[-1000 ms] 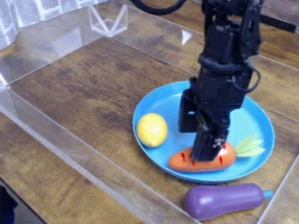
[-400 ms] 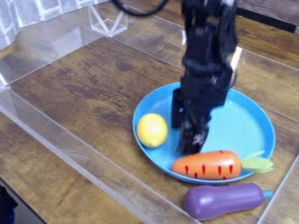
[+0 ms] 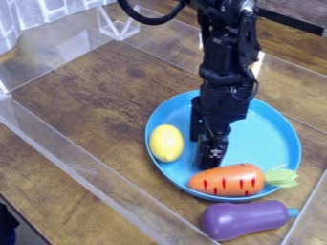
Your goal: Move the carrot to the left side
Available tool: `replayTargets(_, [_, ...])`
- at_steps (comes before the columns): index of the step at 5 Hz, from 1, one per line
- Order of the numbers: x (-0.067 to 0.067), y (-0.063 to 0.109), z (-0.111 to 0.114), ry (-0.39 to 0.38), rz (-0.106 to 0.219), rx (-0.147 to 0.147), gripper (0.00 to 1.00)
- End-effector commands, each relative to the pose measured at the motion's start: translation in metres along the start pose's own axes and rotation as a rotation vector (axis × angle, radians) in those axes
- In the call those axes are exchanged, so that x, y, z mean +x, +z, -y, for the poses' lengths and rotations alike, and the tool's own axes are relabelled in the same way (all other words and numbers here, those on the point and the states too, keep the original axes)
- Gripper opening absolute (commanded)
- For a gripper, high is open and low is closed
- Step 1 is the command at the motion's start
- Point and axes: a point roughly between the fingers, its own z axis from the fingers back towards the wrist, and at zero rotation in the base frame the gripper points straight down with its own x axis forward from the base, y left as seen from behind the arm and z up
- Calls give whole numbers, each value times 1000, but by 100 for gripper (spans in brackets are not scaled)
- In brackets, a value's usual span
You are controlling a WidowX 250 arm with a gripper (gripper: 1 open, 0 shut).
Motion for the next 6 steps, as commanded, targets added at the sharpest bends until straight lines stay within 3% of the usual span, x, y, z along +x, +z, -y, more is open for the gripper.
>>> replayTargets(1, [-7,-10,6,-41,-10,5,100])
replayTargets(2, [-16,-12,8,-56,-11,13,100])
replayTargets(4, [-10,-11,13,-94,-9,22,100])
replayTargets(6, [23,4,23,-106,-7,34,100])
